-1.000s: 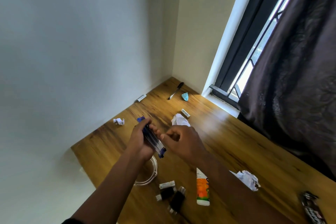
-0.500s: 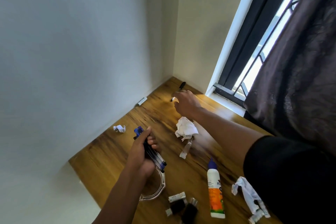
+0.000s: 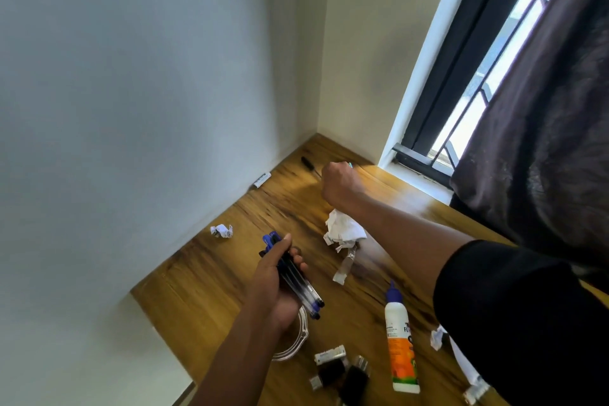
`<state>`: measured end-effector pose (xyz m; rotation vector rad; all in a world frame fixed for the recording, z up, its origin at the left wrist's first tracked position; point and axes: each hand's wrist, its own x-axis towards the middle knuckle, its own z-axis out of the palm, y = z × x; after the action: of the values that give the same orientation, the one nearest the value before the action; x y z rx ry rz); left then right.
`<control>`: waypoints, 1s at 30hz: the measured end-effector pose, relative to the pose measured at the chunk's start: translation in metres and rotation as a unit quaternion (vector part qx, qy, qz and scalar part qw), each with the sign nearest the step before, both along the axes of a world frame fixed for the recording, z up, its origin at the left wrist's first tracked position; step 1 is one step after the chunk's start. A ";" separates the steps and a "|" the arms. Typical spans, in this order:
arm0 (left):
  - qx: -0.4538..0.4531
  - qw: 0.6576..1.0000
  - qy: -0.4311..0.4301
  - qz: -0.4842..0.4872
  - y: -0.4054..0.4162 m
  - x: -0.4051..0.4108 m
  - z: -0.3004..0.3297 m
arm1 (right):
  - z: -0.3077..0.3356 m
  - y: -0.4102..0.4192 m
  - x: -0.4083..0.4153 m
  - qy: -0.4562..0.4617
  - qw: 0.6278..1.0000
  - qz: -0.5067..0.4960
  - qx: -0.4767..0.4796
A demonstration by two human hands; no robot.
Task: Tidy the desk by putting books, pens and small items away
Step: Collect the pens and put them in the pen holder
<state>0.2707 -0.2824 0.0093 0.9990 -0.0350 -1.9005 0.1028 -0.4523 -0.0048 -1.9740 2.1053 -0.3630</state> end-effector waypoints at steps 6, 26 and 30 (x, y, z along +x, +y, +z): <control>-0.029 0.999 0.009 -0.019 0.008 -0.009 0.010 | 0.032 0.012 -0.013 -0.092 0.995 -0.045 -0.016; -0.128 0.969 0.114 -0.176 0.100 -0.154 0.029 | 0.081 0.343 -0.089 -0.157 0.983 -0.070 -0.063; -0.037 0.979 0.044 -0.197 0.146 -0.189 0.033 | 0.077 0.397 -0.119 -0.117 0.989 -0.079 -0.054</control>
<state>0.0815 -0.1367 0.0422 0.9039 -0.2692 -2.2836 -0.0159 -0.0552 0.0726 -1.7248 2.1324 -0.7147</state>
